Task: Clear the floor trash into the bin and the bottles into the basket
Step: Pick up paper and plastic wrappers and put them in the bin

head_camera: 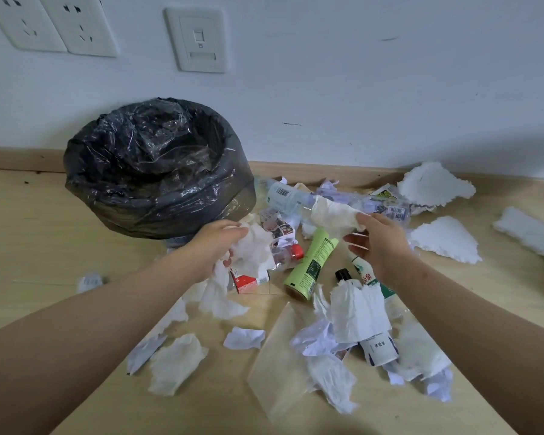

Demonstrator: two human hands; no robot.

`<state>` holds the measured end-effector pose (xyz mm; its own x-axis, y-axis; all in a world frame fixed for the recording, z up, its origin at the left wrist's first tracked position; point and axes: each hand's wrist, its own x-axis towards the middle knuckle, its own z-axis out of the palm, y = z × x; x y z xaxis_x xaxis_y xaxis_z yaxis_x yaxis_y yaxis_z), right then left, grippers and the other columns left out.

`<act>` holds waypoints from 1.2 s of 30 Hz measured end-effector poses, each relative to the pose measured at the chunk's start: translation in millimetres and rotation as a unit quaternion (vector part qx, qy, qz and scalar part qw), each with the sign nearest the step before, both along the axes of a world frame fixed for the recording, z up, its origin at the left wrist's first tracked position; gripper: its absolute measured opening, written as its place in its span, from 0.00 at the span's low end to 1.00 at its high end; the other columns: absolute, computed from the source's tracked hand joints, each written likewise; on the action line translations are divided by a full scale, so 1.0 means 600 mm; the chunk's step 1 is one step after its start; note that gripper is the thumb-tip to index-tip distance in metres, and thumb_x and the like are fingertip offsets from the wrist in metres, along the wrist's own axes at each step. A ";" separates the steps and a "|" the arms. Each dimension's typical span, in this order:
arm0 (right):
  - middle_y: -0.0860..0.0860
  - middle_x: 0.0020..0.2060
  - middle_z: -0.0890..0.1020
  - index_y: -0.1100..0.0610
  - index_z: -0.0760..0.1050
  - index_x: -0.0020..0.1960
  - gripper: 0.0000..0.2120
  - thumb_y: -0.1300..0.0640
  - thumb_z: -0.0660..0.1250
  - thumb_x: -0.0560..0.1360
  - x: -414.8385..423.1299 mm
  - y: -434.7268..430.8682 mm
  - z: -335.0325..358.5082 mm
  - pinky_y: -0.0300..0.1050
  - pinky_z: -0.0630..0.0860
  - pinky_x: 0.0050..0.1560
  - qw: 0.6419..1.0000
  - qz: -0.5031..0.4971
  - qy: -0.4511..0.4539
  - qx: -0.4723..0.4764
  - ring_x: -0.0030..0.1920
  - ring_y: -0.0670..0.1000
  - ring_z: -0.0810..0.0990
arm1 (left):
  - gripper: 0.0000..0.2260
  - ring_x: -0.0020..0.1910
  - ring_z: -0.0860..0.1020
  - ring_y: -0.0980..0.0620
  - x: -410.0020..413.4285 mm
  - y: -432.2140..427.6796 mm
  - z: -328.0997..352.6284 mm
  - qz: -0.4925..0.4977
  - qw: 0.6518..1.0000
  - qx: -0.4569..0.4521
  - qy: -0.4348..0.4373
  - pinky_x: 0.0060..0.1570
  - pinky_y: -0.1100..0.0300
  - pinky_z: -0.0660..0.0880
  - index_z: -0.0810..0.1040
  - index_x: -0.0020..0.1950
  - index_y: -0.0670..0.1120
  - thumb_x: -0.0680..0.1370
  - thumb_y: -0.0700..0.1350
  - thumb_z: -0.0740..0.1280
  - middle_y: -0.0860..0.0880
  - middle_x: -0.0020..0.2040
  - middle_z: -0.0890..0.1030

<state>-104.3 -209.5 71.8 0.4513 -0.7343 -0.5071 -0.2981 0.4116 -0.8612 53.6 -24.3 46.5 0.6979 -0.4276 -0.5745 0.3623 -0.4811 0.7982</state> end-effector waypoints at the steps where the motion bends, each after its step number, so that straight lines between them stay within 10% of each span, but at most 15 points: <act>1: 0.53 0.38 0.78 0.56 0.73 0.42 0.07 0.60 0.61 0.79 0.002 0.004 0.000 0.44 0.75 0.43 1.000 -0.012 -0.006 0.016 0.37 0.52 0.78 | 0.06 0.26 0.68 0.51 0.002 0.000 0.003 0.008 1.000 0.002 0.001 0.24 0.66 0.64 0.76 0.50 0.45 0.76 0.46 0.68 0.46 0.32 0.71; 8: 0.54 0.36 0.76 0.59 0.69 0.42 0.06 0.62 0.64 0.78 0.015 0.052 -0.010 0.45 0.77 0.40 0.997 0.061 -0.003 0.042 0.35 0.52 0.77 | 0.07 0.31 0.72 0.52 -0.019 -0.025 0.022 0.036 0.990 -0.074 0.115 0.33 0.60 0.72 0.75 0.38 0.45 0.73 0.43 0.70 0.47 0.34 0.75; 15: 0.52 0.37 0.76 0.56 0.70 0.41 0.08 0.64 0.64 0.77 0.017 0.115 -0.029 0.43 0.74 0.41 0.956 0.272 -0.015 0.109 0.37 0.49 0.76 | 0.11 0.38 0.78 0.45 -0.055 -0.046 0.001 0.030 0.969 -0.111 0.218 0.36 0.58 0.76 0.75 0.53 0.40 0.78 0.48 0.63 0.40 0.45 0.80; 22: 0.50 0.45 0.81 0.55 0.77 0.50 0.06 0.61 0.63 0.78 0.001 0.098 -0.034 0.42 0.72 0.45 0.943 0.326 0.052 0.036 0.41 0.48 0.77 | 0.14 0.36 0.74 0.48 -0.068 -0.028 -0.043 0.029 0.998 0.025 0.056 0.35 0.59 0.70 0.74 0.61 0.44 0.76 0.39 0.66 0.45 0.40 0.77; 26: 0.51 0.65 0.71 0.48 0.66 0.69 0.22 0.53 0.63 0.75 -0.049 0.041 -0.080 0.49 0.73 0.58 0.787 0.391 0.348 -0.326 0.61 0.54 0.72 | 0.19 0.38 0.72 0.50 -0.071 -0.011 -0.057 -0.032 0.996 0.087 0.010 0.33 0.63 0.66 0.70 0.67 0.47 0.76 0.42 0.64 0.45 0.46 0.75; 31: 0.52 0.73 0.56 0.44 0.50 0.75 0.40 0.49 0.70 0.71 -0.111 0.002 -0.116 0.55 0.70 0.63 0.660 0.468 0.473 -0.350 0.70 0.59 0.62 | 0.21 0.38 0.72 0.51 -0.079 0.001 -0.080 -0.100 0.985 0.135 -0.024 0.31 0.63 0.66 0.67 0.71 0.47 0.77 0.43 0.63 0.45 0.53 0.76; 36: 0.53 0.58 0.76 0.50 0.63 0.68 0.24 0.62 0.62 0.75 -0.117 0.008 -0.143 0.47 0.78 0.50 0.677 0.470 0.431 -0.367 0.53 0.53 0.78 | 0.14 0.47 0.76 0.47 -0.086 0.006 -0.091 -0.196 0.959 0.177 -0.107 0.40 0.61 0.71 0.71 0.64 0.46 0.78 0.44 0.62 0.47 0.52 0.77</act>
<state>-174.6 -204.8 -14.1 0.6632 -0.5249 -0.5335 -0.6531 -0.7540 -0.0699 2.1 -20.4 -8.4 0.6419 -0.4859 -0.5932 -0.0550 -0.8008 0.5965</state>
